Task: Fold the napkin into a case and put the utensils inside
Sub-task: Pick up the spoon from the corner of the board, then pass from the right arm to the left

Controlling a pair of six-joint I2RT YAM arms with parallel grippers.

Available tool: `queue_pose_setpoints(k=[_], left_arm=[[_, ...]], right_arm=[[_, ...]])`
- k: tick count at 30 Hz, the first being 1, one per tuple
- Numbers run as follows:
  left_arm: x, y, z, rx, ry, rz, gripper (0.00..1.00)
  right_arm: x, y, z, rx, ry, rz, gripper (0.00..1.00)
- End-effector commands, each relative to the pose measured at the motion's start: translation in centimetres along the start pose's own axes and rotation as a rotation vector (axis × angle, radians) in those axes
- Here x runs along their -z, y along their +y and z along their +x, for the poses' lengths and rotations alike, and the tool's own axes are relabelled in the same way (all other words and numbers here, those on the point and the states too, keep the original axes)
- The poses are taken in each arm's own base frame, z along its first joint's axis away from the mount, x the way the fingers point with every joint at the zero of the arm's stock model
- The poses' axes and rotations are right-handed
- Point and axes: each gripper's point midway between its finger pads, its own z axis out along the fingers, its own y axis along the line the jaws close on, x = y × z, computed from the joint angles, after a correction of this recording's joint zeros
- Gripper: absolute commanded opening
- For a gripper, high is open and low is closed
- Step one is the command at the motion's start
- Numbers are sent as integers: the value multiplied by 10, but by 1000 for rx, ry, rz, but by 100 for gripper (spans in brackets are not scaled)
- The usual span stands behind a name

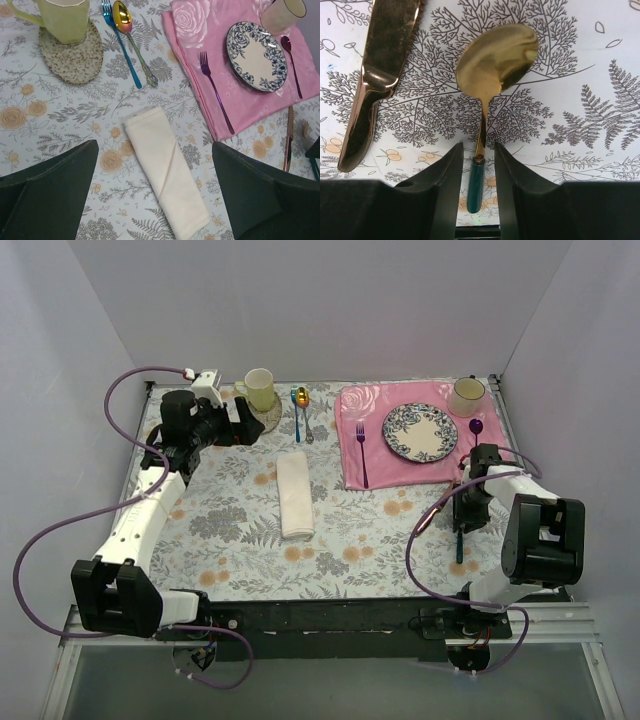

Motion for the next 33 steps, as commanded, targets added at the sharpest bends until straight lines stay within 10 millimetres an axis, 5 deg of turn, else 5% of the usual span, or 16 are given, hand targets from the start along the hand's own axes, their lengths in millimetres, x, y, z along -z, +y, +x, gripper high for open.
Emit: queue_pose_setpoints(k=[1,7,11,15,18,24,33], left_arm=[[3,2,-9,0,2,-32,98],[8,10,-16,-18,17,-91,98],[10,10,-14,-42,43,-91,98],[13,5,-12,-80,106,-53,98],[18,-20,-18,-63,112,93,98],[31,-64,-26,-72,55,342,98],[17,-98,-29,-206,-140,465,63]], right_arm=[[-16,5,4,24,28,-41,37],[-2,14,-9,47,-33,-99,1],[34,19,-36,108,-194,-125,1],[103,32,-63,174,-437,-180,1],[146,54,-75,225,-596,-262,1],[192,130,-95,370,-768,-291,1],[210,236,-115,442,-787,-327,1]])
